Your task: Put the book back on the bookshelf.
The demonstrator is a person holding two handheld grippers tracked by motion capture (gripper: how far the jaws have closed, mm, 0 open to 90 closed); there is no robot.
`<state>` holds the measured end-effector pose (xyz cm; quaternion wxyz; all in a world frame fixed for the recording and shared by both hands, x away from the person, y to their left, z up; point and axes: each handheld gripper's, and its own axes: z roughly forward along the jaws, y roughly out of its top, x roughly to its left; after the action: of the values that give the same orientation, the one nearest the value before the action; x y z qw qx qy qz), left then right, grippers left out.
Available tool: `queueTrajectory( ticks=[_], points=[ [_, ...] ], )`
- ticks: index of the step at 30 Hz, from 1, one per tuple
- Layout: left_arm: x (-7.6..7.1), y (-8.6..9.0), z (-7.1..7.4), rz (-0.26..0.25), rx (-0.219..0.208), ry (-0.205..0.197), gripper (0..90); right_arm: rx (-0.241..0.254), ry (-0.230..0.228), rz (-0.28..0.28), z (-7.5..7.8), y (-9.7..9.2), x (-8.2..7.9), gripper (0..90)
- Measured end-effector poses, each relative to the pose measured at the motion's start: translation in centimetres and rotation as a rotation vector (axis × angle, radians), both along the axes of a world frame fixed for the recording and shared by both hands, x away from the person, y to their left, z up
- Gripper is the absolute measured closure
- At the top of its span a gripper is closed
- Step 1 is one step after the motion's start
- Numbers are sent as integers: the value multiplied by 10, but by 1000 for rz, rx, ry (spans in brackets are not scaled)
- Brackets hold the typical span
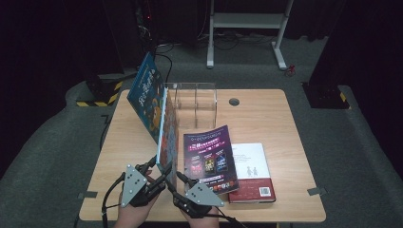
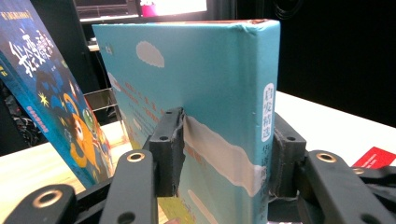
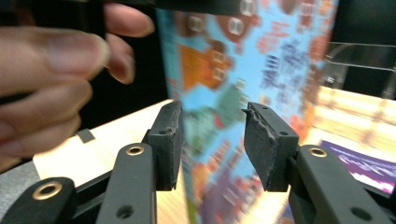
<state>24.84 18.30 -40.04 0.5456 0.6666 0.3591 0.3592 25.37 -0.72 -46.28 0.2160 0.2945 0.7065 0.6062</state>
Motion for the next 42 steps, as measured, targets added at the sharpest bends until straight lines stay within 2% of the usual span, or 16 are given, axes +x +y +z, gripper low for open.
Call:
queueTrajectory(
  ticks=[6,7,8,11,12,16,17,18,19,20,23,24,26,27,33,42],
  points=[
    [0,2,0,16,4,-4,557,-12,16,-93,2,-37,9,545],
    [0,2,1,20,8,-5,564,-27,16,-129,3,-52,15,537],
    [0,2,1,20,8,-5,568,-27,16,-129,3,-52,15,537],
    [0,4,1,27,11,-6,577,-50,15,-177,8,-83,26,550],
    [0,4,1,27,11,-6,580,-50,15,-177,8,-83,26,550],
    [1,8,1,33,15,-9,589,-76,27,-222,12,-108,36,537],
    [0,10,1,31,25,-16,591,-96,26,-246,11,-120,41,534],
    [0,10,1,31,25,-16,591,-96,26,-246,11,-120,41,534],
    [0,14,1,39,22,-13,592,-108,21,-279,8,-132,46,524],
    [0,14,1,39,22,-13,593,-108,21,-279,8,-132,46,524],
    [-1,20,1,52,23,-14,601,-80,15,-350,-2,-151,48,511],
    [-1,20,1,52,23,-14,609,-80,15,-350,-2,-151,48,511],
    [-1,23,2,56,20,-14,619,-133,1,-369,-4,-158,48,506],
    [-1,24,2,57,21,-16,631,-138,-1,-389,-6,-162,48,504],
    [0,29,5,66,8,-31,739,-136,65,-428,-10,-182,53,487],
    [1,35,3,100,-13,-39,771,-142,79,-428,-12,-184,53,490]
  ],
)
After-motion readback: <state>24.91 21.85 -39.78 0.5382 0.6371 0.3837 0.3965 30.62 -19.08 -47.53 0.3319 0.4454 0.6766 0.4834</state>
